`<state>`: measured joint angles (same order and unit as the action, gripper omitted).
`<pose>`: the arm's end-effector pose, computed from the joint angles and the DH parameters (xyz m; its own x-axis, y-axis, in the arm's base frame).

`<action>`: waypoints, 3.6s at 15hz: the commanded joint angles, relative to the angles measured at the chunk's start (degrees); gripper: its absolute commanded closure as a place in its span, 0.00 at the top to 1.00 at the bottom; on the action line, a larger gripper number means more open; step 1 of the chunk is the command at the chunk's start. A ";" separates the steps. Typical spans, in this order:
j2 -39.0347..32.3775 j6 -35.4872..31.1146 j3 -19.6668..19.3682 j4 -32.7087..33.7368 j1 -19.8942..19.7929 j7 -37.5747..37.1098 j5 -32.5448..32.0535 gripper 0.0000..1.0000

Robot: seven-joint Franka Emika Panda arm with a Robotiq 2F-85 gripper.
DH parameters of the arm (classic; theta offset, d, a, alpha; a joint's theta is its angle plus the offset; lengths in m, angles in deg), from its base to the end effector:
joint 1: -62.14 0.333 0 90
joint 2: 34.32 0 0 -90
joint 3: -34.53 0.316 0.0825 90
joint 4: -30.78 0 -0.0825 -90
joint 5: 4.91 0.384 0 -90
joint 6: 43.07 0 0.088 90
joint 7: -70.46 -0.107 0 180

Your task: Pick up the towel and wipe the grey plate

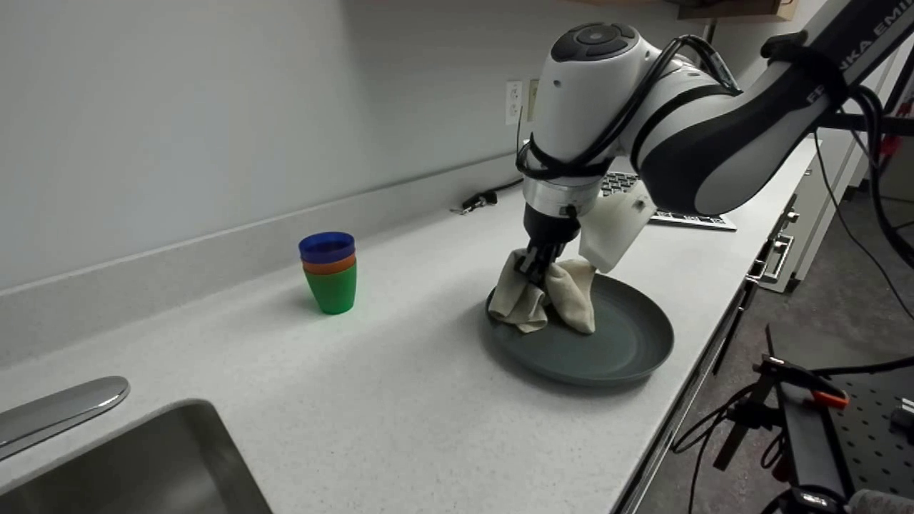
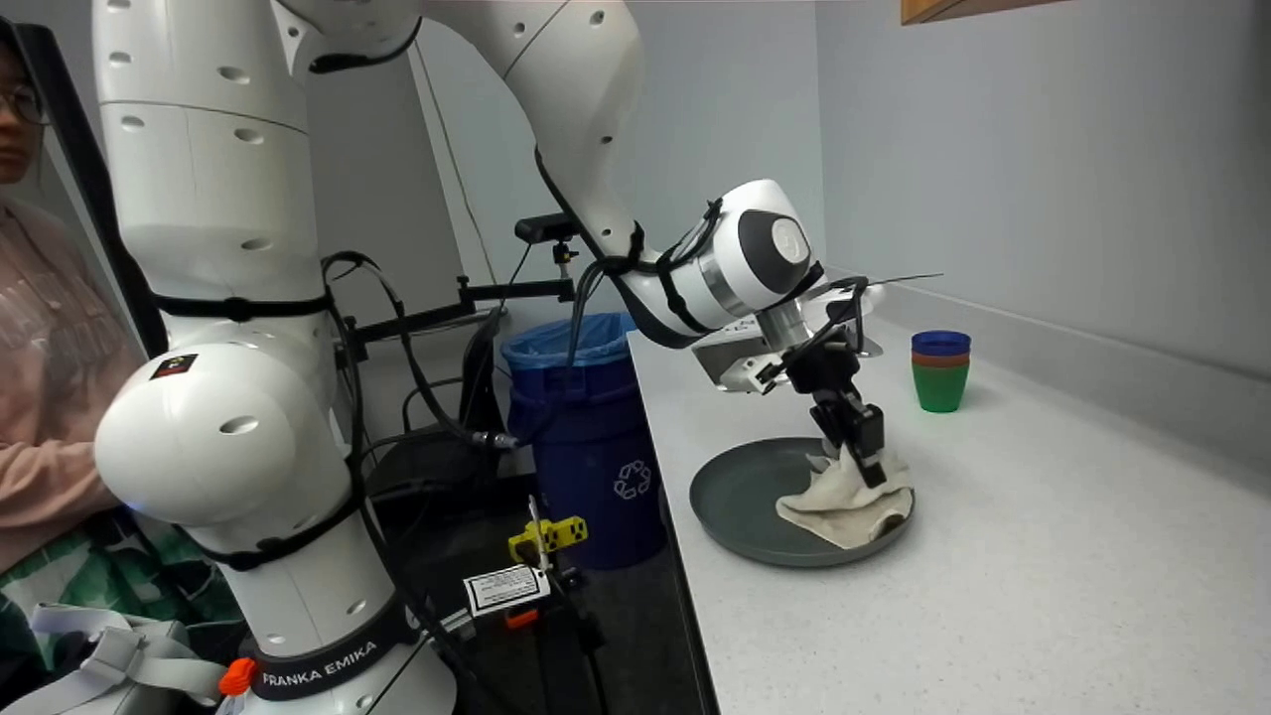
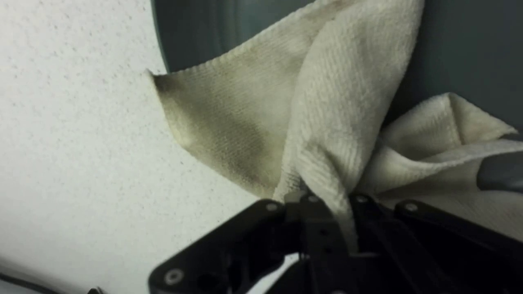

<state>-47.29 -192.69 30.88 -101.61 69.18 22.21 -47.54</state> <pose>0.5267 0.0457 0.2500 0.9625 -0.0980 0.2531 -0.1768 -0.9339 0.3107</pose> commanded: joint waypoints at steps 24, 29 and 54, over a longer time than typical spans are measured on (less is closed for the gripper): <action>2.63 8.91 -0.89 2.19 0.99 -4.42 -2.86 0.02; 1.55 2.44 2.59 6.78 2.56 -10.94 -12.86 0.02; 1.71 8.72 10.23 11.45 1.86 30.18 36.98 1.00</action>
<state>-49.95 -190.53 42.09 -90.45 71.31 49.21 -13.89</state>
